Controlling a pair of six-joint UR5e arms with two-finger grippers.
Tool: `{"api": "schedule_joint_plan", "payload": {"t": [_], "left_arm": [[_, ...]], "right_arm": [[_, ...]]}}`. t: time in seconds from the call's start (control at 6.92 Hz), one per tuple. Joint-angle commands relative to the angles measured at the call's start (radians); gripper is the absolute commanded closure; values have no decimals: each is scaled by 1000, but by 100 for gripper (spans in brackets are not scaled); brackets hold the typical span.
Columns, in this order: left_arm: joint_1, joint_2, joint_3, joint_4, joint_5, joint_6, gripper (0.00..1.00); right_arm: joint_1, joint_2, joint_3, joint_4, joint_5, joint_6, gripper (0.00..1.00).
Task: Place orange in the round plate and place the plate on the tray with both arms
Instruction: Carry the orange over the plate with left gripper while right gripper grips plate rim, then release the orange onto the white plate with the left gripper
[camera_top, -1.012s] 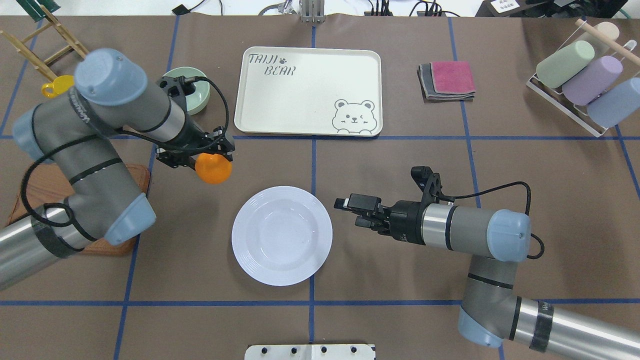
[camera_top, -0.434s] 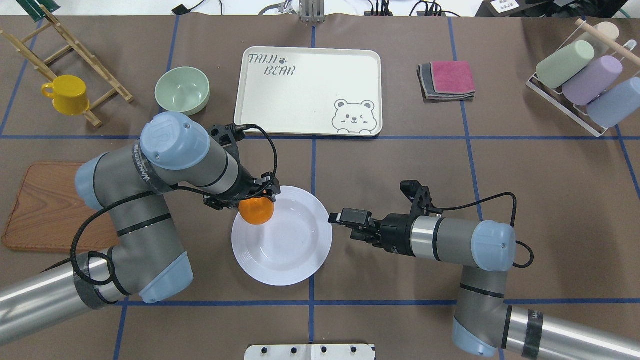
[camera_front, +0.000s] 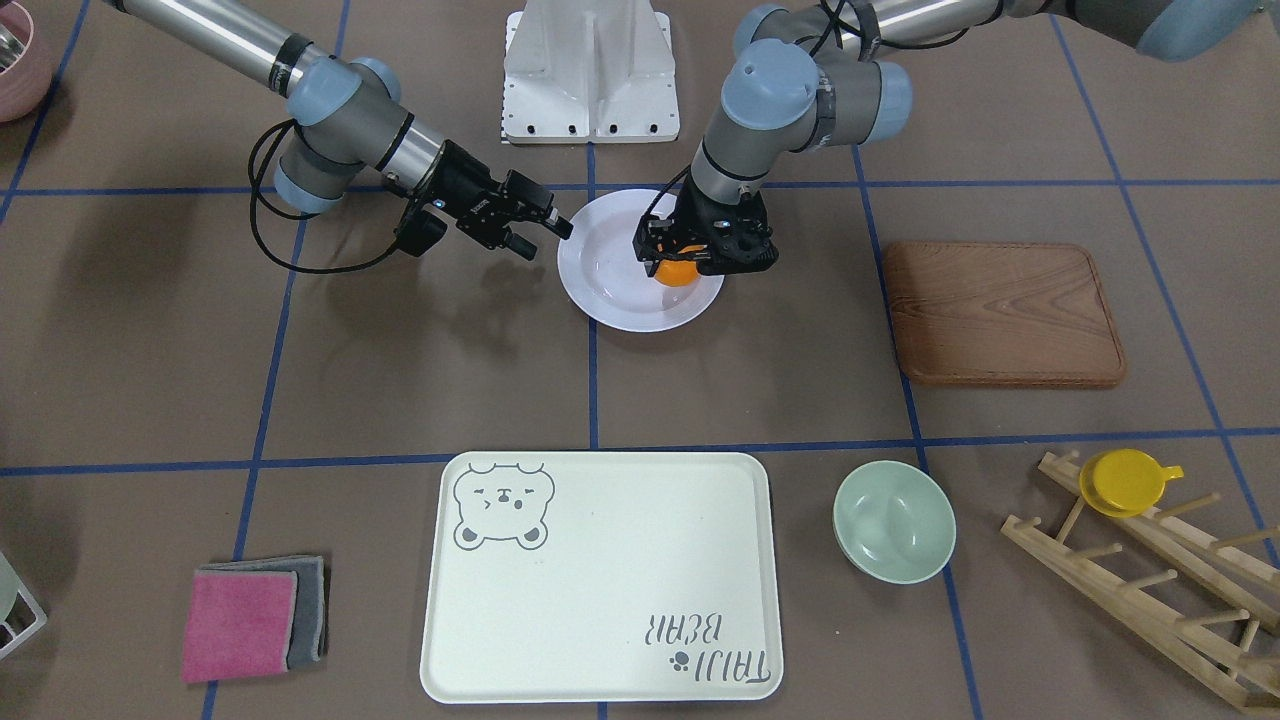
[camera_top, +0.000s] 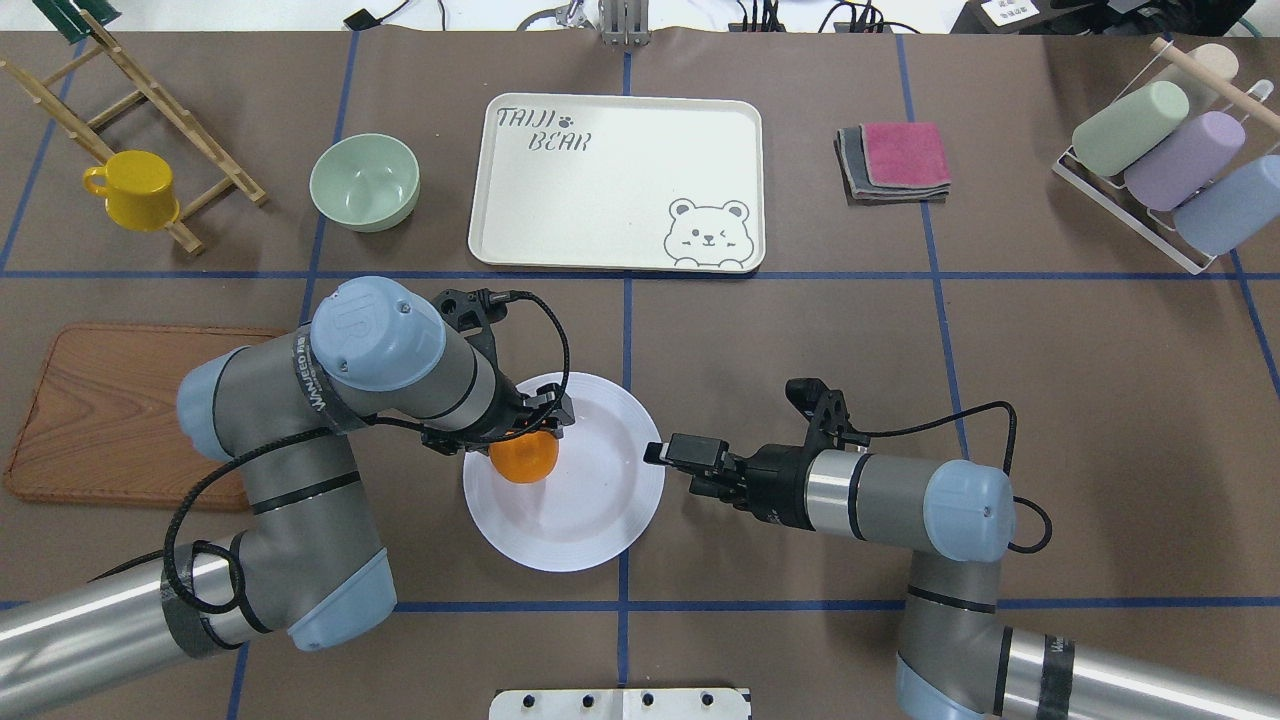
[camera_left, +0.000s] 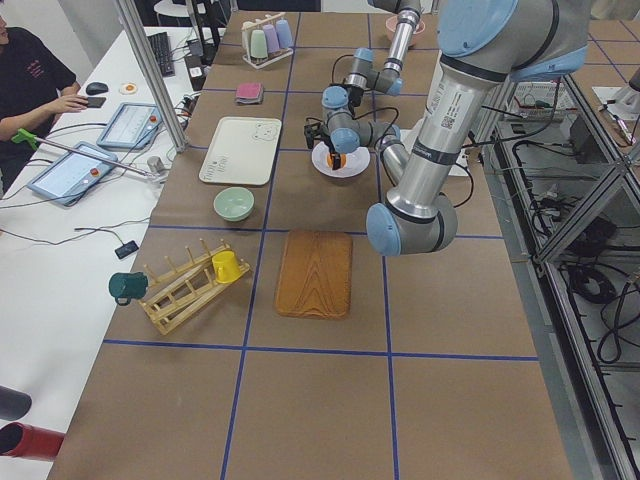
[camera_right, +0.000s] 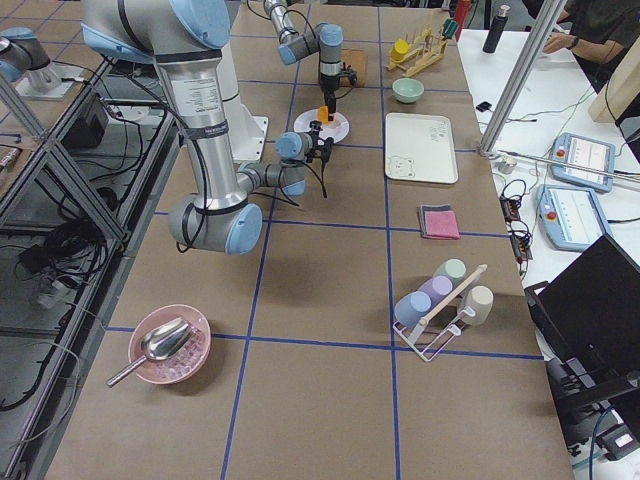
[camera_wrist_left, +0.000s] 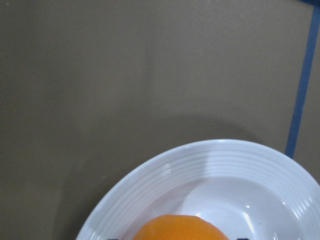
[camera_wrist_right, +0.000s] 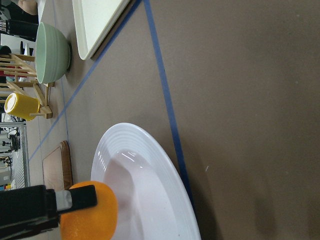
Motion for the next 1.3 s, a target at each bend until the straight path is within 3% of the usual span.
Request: {"api": "schedule_joint_plan", "payload": {"t": [0.0,0.29,0.58,0.72,0.87,1.16], "left_arm": [[3,6,-13,0,2,4,2],[-4,13,-46,4,-4,8,2],[-55,62,-105,4,-75,33,2],[-84,67,-116,4,-96,49,2],[-108,97,-137,4,-112,68,2],[-183,139,-212,99,-170,193,2]], "right_arm": [[-22,11,-2,-4,-36,2,1],[-33,60,-38,-21,-56,1,1],[-36,62,-43,-15,-70,-1,4],[-36,65,-42,-12,-68,1,15],[-31,66,-19,-8,-67,10,37],[-30,77,-11,-8,-70,11,57]]}}
